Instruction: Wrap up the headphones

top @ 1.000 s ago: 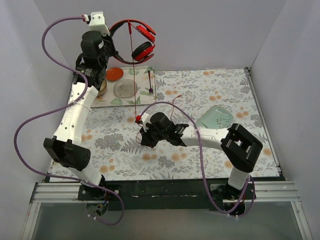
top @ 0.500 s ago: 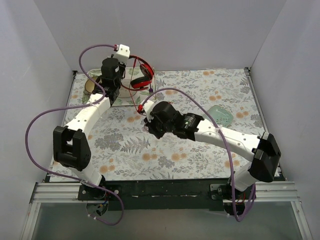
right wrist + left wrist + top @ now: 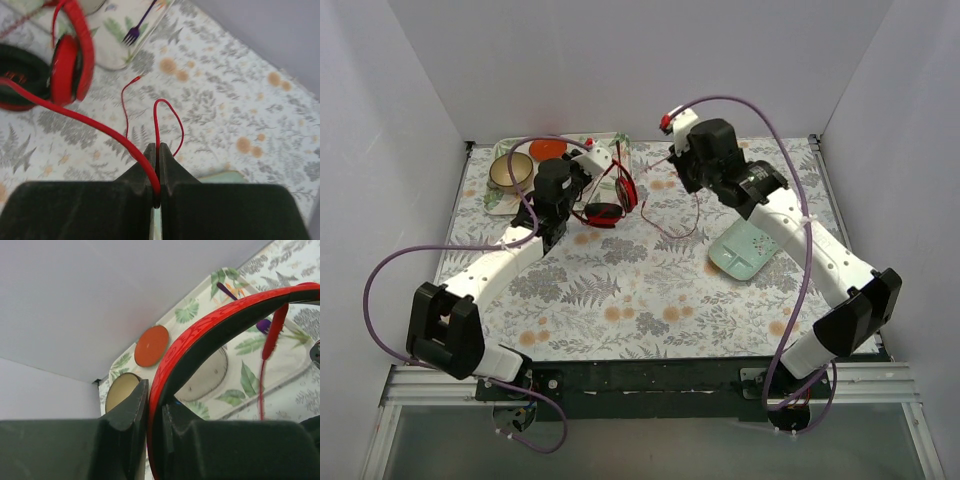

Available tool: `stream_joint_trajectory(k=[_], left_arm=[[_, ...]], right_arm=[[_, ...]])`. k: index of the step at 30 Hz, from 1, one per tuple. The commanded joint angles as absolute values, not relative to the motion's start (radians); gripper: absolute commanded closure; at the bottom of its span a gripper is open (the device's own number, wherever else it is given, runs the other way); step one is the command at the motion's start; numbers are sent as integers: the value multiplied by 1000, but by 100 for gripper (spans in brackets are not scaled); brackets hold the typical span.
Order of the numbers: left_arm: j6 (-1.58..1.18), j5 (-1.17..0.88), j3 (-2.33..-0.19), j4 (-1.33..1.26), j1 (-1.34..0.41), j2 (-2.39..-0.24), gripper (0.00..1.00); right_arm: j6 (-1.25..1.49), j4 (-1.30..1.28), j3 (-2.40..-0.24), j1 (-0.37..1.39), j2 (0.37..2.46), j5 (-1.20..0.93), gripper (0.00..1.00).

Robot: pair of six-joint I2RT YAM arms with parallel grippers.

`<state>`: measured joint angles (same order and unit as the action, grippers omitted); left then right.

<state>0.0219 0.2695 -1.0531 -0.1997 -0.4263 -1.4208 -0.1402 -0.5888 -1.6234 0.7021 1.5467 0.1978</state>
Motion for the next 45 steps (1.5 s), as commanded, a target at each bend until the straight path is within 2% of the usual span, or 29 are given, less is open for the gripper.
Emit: stream_joint_trajectory(k=[1, 11, 15, 23, 30, 34, 36, 42, 45], left_arm=[[-27, 192, -1040, -23, -452, -1325, 100], [-48, 135, -999, 159, -561, -1244, 100], [-161, 55, -1043, 244, -568, -1238, 100], [-360, -187, -1210, 445, -568, -1215, 100], [-462, -377, -1382, 575, -568, -1203, 100], [-549, -434, -1509, 597, -568, -1222, 100], [-580, -419, -1569, 610, -568, -1236, 100], [-583, -379, -1807, 666, -568, -1318, 100], [-594, -338, -1891, 676, -568, -1348, 100]], right_arm=[[-212, -506, -1746, 617, 1587, 252, 99], [-173, -497, -1885, 486, 1664, 84, 99], [-164, -491, -1888, 456, 1672, 55, 99], [-164, -345, -1660, 377, 1580, -164, 99], [-189, -273, -1566, 374, 1568, -372, 99], [-123, -97, -1418, 380, 1537, -523, 82], [-60, 69, -1320, 393, 1522, -558, 73], [96, 542, -1063, 466, 1457, -447, 55], [109, 630, -990, 483, 1447, -411, 53]])
